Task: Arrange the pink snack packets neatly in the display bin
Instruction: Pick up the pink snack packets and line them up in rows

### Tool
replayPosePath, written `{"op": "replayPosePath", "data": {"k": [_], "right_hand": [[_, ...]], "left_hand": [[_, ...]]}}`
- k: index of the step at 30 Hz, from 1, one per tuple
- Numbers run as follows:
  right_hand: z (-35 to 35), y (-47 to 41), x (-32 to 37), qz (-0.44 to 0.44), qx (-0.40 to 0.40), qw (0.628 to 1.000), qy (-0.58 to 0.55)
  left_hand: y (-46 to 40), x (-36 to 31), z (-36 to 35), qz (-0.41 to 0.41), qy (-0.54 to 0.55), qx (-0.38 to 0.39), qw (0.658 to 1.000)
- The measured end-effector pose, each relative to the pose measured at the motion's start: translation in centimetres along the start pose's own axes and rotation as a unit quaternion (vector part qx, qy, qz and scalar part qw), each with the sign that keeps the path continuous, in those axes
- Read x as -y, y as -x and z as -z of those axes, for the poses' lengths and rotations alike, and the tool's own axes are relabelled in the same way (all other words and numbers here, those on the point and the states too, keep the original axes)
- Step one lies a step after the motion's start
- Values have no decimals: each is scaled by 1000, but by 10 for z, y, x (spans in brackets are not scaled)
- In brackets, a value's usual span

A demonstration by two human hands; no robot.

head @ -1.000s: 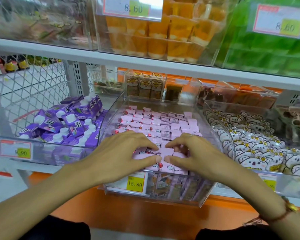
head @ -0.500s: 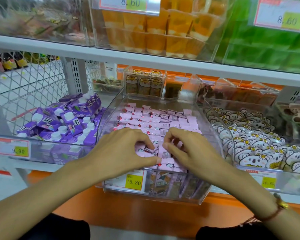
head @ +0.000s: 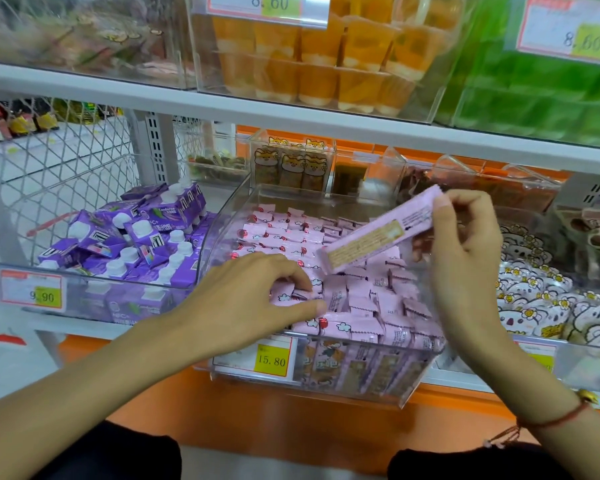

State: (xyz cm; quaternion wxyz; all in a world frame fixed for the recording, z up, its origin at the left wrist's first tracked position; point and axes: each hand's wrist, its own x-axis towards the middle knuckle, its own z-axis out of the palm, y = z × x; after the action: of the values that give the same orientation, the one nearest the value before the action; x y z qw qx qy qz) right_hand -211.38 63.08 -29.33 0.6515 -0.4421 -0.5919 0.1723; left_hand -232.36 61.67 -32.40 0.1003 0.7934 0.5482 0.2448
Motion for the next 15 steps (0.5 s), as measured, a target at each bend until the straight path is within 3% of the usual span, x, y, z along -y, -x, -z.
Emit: {"op": "replayPosePath", "data": {"k": [4,7,9,12,15], "right_hand": [[-2,0,-2,-194,46,972,-123],[-6,3,-1,-234,78,957,-150],[-7,4,1,-248,86,950,-172],[-5,3,3,-257,99,943,-187],[-1,2,3,-227,66,958,-165]], "left_hand": [[2,-4,5,-34,125,-88,988],[1,-10,7,-163,98,-119,974],[0,-11,6,-207,85,-145,964],[-1,-12,9,-169,152,-165,960],[-2,-19,14,-42,337,-138,930]]}}
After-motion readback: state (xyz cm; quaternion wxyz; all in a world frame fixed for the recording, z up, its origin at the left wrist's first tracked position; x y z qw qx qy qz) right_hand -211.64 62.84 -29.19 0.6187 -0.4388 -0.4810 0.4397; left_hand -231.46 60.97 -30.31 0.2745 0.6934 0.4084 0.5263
